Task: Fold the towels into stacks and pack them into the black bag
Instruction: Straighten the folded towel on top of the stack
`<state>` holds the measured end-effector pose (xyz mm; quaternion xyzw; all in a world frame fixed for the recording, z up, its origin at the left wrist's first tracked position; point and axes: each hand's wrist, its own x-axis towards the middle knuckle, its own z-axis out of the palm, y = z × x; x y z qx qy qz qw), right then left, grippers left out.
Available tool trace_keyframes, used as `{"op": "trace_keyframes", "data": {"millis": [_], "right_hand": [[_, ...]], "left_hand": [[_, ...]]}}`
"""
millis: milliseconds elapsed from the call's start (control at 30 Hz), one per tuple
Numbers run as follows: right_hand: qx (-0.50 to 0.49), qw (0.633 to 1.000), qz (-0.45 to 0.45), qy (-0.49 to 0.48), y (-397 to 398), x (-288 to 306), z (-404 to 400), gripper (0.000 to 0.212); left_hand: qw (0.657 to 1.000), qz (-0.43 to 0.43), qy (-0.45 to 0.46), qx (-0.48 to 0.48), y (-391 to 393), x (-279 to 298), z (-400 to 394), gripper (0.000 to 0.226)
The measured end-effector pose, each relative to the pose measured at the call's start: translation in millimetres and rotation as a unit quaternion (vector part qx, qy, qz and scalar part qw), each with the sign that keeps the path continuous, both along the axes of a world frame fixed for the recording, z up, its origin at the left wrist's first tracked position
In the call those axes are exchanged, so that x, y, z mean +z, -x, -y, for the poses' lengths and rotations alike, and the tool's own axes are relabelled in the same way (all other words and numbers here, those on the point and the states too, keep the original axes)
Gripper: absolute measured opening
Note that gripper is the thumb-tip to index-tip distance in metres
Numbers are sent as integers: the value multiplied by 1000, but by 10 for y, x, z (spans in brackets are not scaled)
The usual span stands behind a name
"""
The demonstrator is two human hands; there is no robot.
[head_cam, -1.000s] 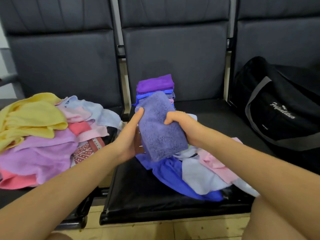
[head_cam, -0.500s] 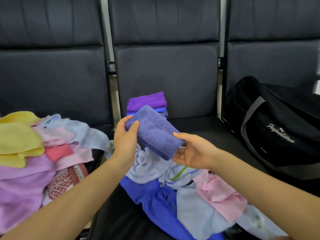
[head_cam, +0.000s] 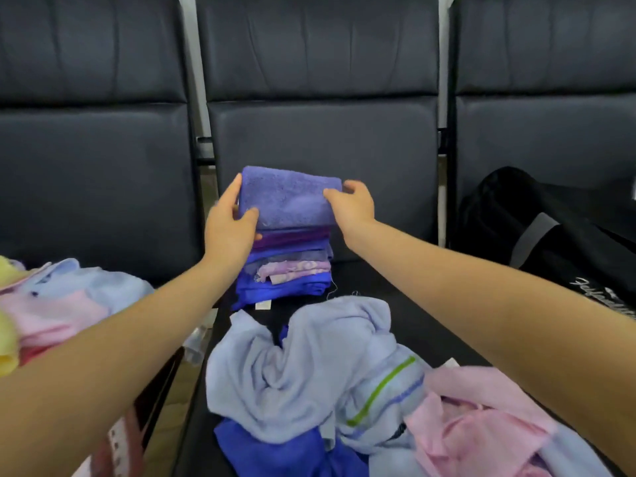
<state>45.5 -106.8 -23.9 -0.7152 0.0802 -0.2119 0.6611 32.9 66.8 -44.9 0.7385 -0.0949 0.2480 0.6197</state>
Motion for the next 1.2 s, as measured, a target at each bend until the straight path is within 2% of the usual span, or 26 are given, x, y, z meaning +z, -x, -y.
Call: {"op": "trace_keyframes", "data": {"millis": [100,167,233,300,333,400,467,567,633,733,800,867,933,1000,1067,1133,1200], "right_hand": [[-14,997,12,75,-360,45,-64,40],[-8,988,-65,139,-522,-50,-80,42],[25,971,-152,183,-562,-188,-43,54],[61,971,-169,158,-485,-261,20,67],[68,977,-153,130,-401,-268,47,69],[60,988,-115,78,-211,-280,137,66],[52,993,-103,35,5,-305,255,59],[42,992,-123,2,404,-399,429,45],[35,990,-138,10,688,-477,563,32],[46,983,-165,62,1126,-615,790,18],[47,976,-174,122,1365,-709,953,17],[39,959,-178,217,1533,-809,1140,19],[37,923,-209,322,1680,-877,1309,31],[50,885,-253,387,1829,-925,1418,47],[62,859,-281,425,1963,-948,1481,55],[95,833,-302,454,2072,-951,1524,56],[137,812,-314,472,2167,-944,1546,54]], "left_hand": [[998,-31,-31,39,-354,10,-53,55],[982,-121,-134,59,-531,-75,-87,41],[950,-198,-231,69,-560,-167,-105,15],[943,-200,-252,82,-538,-228,-113,17],[945,-189,-248,98,-486,-238,-114,28],[947,-160,-234,149,-312,-215,-115,48],[953,-118,-221,170,-96,-193,-74,47],[973,-94,-177,116,287,-227,82,26],[980,-122,-148,58,576,-294,247,16],[966,-159,-203,-11,978,-389,557,19],[956,-179,-223,-63,1194,-466,755,16],[936,-186,-276,-113,1414,-570,940,19],[906,-176,-350,-162,1635,-718,1107,22],[878,-203,-392,-186,1815,-870,1207,21],[854,-222,-432,-185,1928,-1015,1236,24],[845,-212,-456,-183,1989,-1159,1241,19],[853,-202,-451,-169,2029,-1253,1260,22]]}}
